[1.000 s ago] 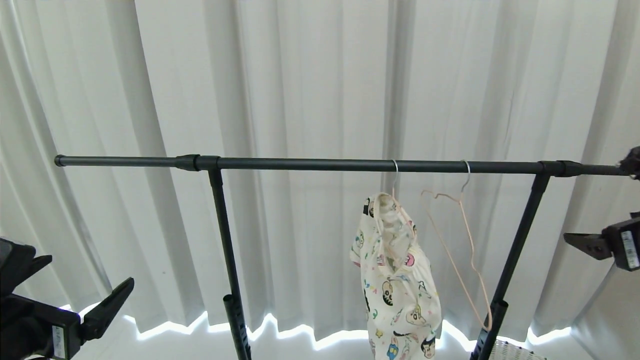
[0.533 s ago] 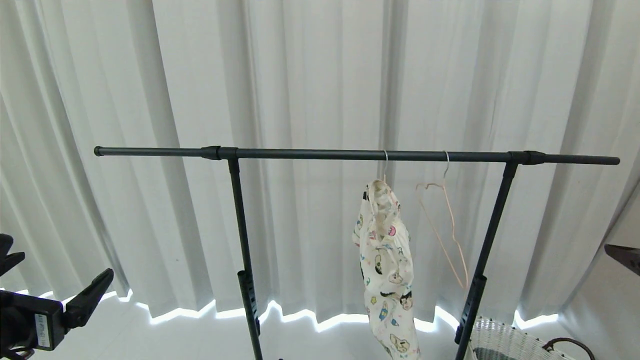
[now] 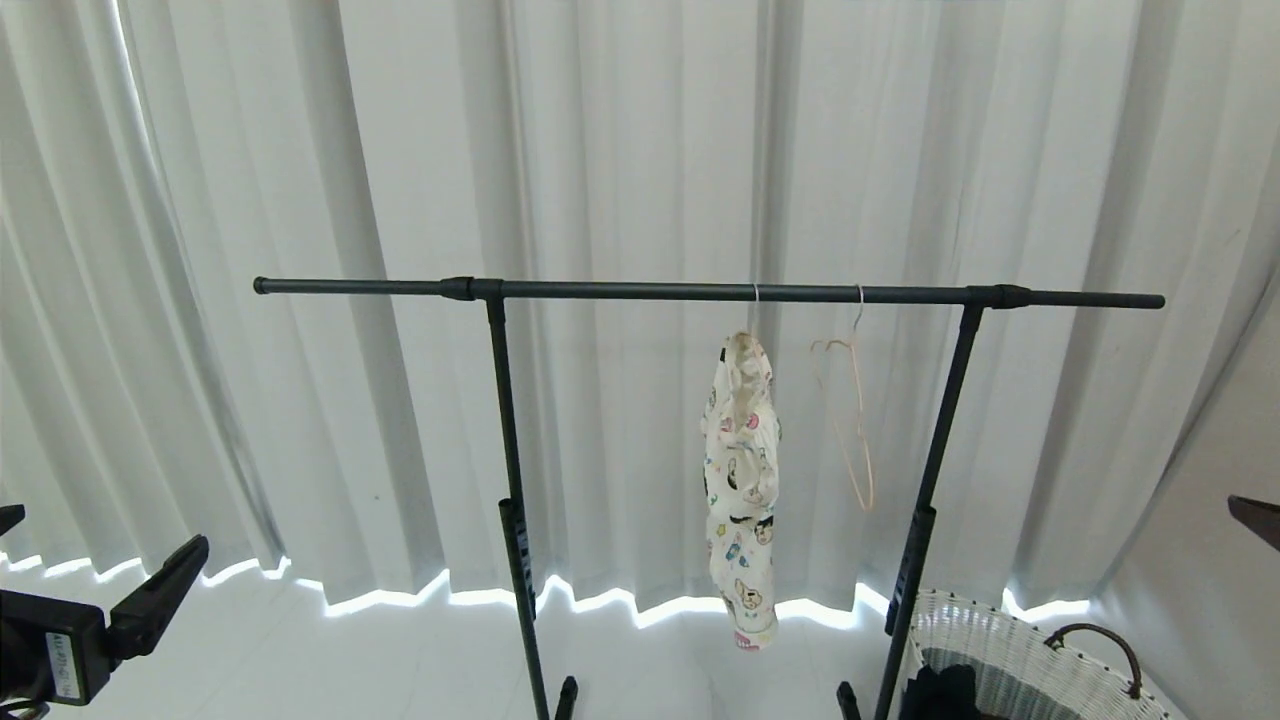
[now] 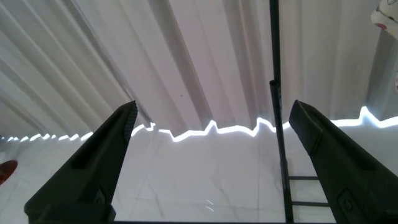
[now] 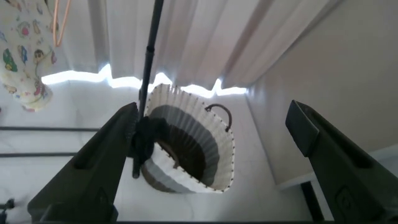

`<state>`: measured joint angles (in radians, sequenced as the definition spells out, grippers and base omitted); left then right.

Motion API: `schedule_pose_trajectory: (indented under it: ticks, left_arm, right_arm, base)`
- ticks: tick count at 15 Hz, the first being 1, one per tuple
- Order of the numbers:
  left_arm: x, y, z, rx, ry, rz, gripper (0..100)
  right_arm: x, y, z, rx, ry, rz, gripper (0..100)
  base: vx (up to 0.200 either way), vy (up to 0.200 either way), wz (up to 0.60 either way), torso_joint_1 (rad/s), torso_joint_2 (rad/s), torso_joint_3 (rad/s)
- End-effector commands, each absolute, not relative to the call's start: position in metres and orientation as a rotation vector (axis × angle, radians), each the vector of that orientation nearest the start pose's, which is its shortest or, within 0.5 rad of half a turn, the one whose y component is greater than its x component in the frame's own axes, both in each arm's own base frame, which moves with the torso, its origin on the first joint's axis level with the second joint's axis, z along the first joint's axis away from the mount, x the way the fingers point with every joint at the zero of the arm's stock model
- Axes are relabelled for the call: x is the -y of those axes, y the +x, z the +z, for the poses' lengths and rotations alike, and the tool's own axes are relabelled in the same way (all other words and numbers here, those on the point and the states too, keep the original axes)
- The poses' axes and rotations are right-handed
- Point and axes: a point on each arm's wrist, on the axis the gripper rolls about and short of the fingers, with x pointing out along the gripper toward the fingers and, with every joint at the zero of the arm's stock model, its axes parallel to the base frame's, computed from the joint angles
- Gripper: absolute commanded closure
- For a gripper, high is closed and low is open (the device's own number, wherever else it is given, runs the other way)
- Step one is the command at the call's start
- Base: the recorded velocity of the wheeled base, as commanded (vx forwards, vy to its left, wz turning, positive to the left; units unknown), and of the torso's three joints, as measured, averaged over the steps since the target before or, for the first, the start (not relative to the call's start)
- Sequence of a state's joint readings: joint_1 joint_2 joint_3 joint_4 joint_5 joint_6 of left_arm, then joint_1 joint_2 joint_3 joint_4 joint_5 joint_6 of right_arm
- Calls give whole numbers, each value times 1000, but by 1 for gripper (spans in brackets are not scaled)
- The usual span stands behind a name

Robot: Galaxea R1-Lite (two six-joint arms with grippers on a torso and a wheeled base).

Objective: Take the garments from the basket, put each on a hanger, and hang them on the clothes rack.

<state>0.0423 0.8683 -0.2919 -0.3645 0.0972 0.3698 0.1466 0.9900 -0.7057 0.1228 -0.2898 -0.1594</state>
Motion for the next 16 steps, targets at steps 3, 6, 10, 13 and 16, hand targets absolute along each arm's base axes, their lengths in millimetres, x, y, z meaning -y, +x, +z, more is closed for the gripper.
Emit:
schedule_pose_trajectory:
  ticks: [3, 6, 10, 13, 16]
  left_arm:
    - [-6, 91, 173, -233, 374, 96, 0]
    - [-5, 82, 164, -239, 374, 93, 0]
    - [-5, 72, 156, -233, 374, 94, 0]
    - [-5, 64, 145, -239, 371, 93, 0]
    - [-3, 31, 109, -222, 371, 96, 0]
  right_arm:
    - [-11, 119, 221, -376, -295, -104, 0]
    - [-11, 120, 216, -357, -315, -102, 0]
    - [-9, 120, 216, -353, -314, -116, 0]
    - [-8, 116, 218, -335, -309, -129, 0]
    - [-3, 104, 211, -333, -302, -162, 0]
  base:
    - [0, 0, 0, 0, 0, 0]
    - [0, 0, 0, -38, 95, 51]
    - [0, 0, 0, -207, 474, 251]
    - [0, 0, 0, -235, 523, 287]
    - [0, 0, 0, -225, 505, 281]
